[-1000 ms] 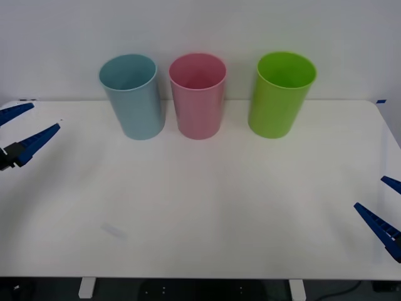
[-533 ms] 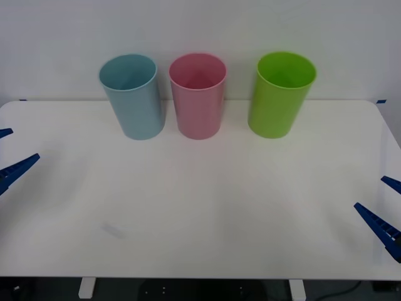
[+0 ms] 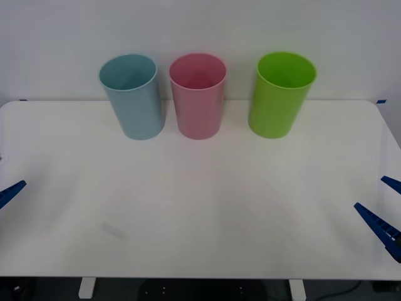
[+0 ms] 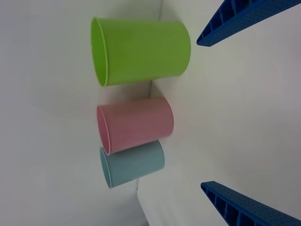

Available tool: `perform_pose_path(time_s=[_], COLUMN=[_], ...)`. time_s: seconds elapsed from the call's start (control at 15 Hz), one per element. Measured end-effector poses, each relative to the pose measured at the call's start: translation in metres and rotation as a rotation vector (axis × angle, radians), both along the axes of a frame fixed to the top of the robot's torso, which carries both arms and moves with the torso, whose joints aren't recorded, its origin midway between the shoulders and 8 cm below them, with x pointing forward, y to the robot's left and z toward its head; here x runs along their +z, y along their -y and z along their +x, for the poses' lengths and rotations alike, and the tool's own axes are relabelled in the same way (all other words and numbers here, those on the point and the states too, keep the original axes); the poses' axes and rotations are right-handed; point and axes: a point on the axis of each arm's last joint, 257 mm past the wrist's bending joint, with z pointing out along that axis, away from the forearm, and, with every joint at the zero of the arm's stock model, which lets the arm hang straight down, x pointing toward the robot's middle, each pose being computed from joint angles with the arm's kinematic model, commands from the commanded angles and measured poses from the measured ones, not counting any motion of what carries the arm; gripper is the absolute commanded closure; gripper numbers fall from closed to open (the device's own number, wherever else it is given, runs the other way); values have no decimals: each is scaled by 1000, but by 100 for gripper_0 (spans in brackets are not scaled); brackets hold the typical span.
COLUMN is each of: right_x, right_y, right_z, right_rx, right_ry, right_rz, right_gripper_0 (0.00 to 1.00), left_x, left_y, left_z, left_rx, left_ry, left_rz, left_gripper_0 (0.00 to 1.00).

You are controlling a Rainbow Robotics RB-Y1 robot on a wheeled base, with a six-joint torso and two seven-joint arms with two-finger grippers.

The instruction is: Grasp the object on the table and drop it into the matching bin: aluminum can to the light blue bin, PET bottle to the pink bin.

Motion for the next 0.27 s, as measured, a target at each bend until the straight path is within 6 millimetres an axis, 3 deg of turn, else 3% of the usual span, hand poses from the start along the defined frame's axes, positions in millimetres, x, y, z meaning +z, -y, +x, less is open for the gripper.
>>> perform_pose_path(time_s=[0.27], right_x=[0], right_y=[0], right_z=[0], right_rx=[0], right_ry=[0], right_rz=[0], right_gripper_0=[0], left_x=[-4], left_y=[4], left_z=[-4], left_rx=[-11], left_ry=[-9], left_rz=[-12], left_gripper_0=[0])
